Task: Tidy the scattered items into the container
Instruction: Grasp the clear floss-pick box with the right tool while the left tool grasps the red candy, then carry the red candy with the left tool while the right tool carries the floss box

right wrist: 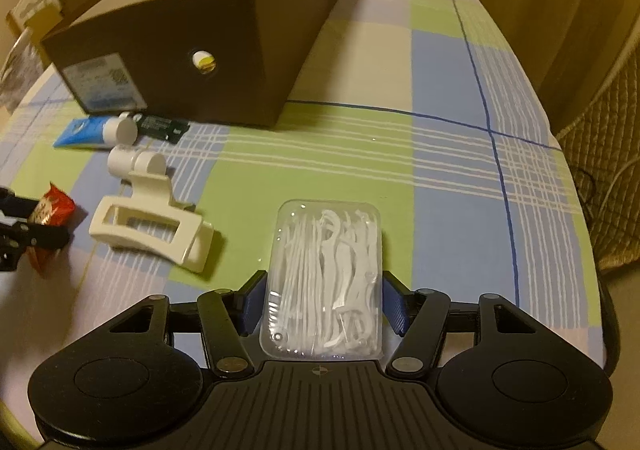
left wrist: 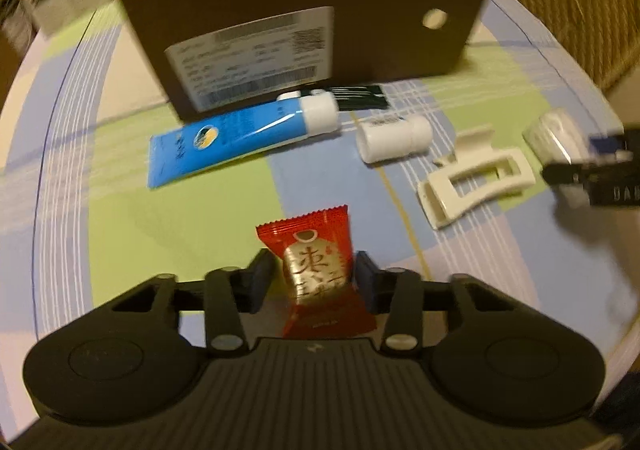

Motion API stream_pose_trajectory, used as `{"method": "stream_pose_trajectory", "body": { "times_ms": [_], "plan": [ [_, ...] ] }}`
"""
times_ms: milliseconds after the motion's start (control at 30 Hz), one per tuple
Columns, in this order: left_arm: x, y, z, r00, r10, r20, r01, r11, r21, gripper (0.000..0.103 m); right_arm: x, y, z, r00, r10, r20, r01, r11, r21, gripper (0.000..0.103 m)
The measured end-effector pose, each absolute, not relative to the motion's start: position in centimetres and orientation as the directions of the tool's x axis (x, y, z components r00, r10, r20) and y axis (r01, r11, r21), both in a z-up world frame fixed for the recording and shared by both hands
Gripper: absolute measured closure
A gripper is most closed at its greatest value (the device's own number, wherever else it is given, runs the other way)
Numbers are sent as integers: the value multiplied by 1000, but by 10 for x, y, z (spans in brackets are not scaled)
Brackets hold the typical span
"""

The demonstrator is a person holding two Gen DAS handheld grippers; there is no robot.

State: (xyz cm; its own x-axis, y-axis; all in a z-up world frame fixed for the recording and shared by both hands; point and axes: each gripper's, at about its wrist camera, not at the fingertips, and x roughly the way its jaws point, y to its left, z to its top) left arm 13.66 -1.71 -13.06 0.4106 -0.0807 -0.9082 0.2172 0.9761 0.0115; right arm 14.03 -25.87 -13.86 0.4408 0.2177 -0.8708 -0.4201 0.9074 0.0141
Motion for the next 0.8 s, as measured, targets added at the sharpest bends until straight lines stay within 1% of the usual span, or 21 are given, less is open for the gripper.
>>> {"method": "stream_pose_trajectory", "body": {
  "times_ms": [100,133,233,300,333,433,500,633,800],
  "plan": [
    [133,-21,-130,409,-92,-908,242,970,11,73,137,-259,-139,443,223,-868,-430,903,13,38],
    [131,-21,-130,410,-91,-908,250,968,16,73,136,-259,-139,444,223,-868,-433,902,11,42],
    [128,-21,-129,405,-96,-909,274,961,21,78,130,-257,-138,438,229,-869,-456,890,5,43],
    [125,-21,-128,401,-98,-911,282,959,21,79,126,-255,-137,421,243,-874,-464,885,22,43],
    [124,-20,-128,401,-99,-911,283,959,21,79,125,-256,-136,408,260,-875,-459,887,50,43],
    [123,-18,-125,400,-105,-910,281,960,12,79,127,-264,-133,355,359,-863,-384,898,215,43],
    [122,-16,-120,408,-114,-906,279,960,5,79,128,-266,-129,337,406,-849,-352,891,286,43],
    [124,-11,-105,437,-121,-891,270,963,2,79,133,-268,-113,337,463,-820,-325,874,361,43],
    [129,-4,-82,485,-125,-866,256,967,4,79,146,-283,-89,383,513,-768,-252,858,447,43]
  ]
}}
